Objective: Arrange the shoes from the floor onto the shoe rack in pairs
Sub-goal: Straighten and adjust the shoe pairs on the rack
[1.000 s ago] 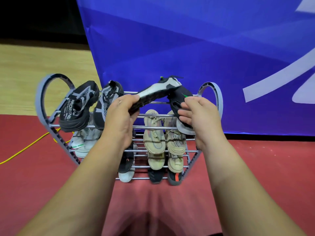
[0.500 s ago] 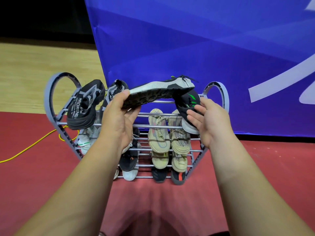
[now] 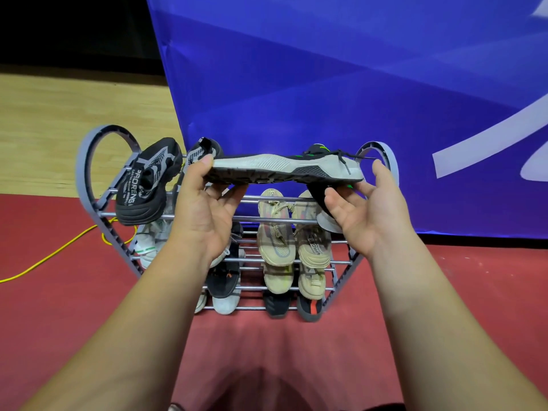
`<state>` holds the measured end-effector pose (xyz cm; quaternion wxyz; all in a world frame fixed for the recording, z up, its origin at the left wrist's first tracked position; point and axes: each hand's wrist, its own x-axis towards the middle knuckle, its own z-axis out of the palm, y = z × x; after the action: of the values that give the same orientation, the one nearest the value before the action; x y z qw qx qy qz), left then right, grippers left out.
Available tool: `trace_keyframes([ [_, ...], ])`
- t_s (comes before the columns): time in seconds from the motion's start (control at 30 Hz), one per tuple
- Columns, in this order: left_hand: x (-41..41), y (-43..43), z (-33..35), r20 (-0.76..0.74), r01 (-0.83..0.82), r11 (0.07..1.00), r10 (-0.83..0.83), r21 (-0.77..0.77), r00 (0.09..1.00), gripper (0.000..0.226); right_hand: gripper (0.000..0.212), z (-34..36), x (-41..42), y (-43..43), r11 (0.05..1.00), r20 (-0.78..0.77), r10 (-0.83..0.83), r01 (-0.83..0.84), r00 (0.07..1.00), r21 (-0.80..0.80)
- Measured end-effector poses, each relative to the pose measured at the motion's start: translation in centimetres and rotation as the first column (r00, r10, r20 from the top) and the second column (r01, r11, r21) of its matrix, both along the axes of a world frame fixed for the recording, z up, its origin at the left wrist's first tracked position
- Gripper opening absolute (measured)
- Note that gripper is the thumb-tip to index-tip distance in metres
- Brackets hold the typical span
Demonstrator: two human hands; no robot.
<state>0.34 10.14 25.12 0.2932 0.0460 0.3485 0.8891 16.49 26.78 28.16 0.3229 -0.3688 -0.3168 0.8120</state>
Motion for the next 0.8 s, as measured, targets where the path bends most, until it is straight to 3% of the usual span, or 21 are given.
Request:
trace_keyframes([
  [0.37,-0.1,0.5,-0.3,0.133,-0.009,0.996,-0.002,0.084,0.991,0.073,0.049,-0.2,0.4,0.4,0.998,-0.058,0.041,-0.043,0.997,-0.036],
  [0.53,-0.2,0.8,-0.3,0.226,-0.021,0.994,-0.003,0.106,0.974,0.056,0.034,-0.7,0.5,0.1,0.989,0.031,0.138,-0.140,0.990,0.049],
  [0.8,0.5,1.6,-0.1,0.249,0.033,0.995,-0.057,0.096,0.967,0.040,0.035,-0.6,0.4,-0.3,0.974,0.050,0.183,-0.188,0.982,0.126],
])
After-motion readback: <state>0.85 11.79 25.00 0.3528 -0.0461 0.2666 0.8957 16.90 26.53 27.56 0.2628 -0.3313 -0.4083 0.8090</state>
